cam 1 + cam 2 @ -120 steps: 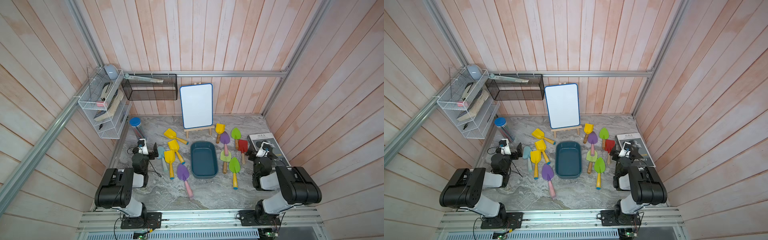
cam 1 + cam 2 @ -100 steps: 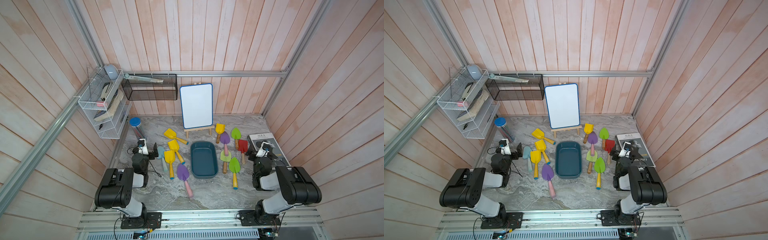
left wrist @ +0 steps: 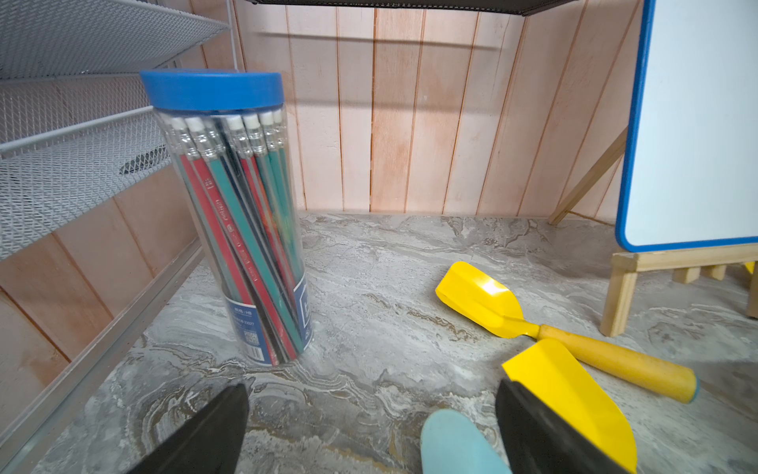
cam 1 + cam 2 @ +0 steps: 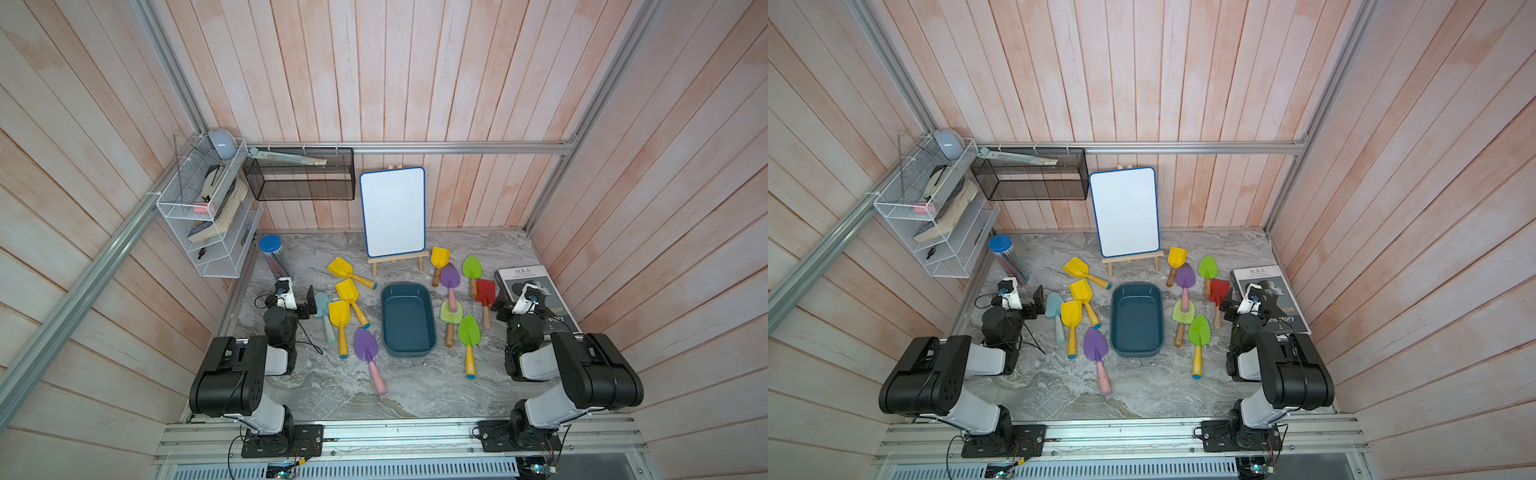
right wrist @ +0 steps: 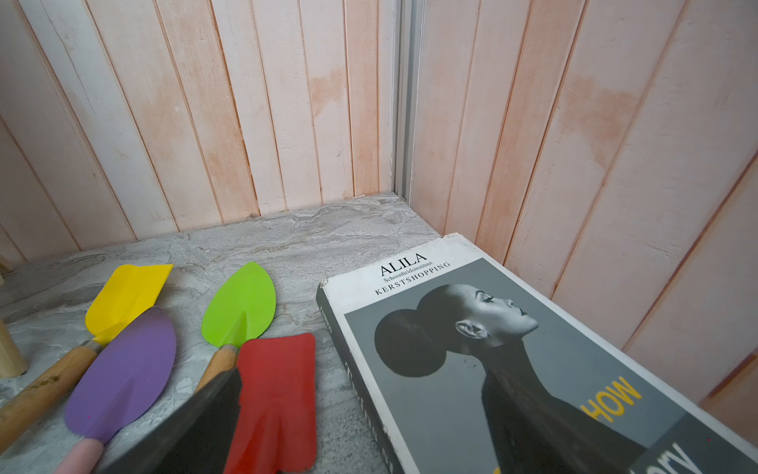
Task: Put the shovel into the storage box
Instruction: Pick up the shovel from the center of the board.
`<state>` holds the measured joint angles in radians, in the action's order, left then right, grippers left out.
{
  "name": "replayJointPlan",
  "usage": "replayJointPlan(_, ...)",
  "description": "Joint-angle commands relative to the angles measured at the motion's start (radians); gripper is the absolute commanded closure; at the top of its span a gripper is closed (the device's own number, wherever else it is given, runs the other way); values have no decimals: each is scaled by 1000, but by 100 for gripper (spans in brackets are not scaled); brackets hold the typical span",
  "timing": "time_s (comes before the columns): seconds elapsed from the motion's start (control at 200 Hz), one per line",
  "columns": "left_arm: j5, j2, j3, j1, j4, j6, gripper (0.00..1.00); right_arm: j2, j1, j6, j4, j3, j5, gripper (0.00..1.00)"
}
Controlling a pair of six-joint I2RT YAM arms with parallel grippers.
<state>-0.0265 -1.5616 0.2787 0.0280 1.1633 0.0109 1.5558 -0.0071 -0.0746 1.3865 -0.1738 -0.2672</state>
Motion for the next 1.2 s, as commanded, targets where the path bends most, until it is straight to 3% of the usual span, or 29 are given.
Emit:
replayJointPlan(0.0,0,1,-2,3,4,3,0,8,6,5,-4,-16,2,2)
replayJointPlan(0.735,-1,3,-4,4,5,3,0,-10,5,5,1,-9,1,4)
replayJointPlan(0.815,82,39,14,4,-56,31,0,-105,6,10,-154,-44,4,4)
replayJointPlan(0.985,256,220,165,-16,-463,95,0,-308,7,-20,-711,-253,-1,5)
replayJointPlan(1.195,298,287,412,-86,-902,191,0,-345,39,-112,-1240,-509,74,8)
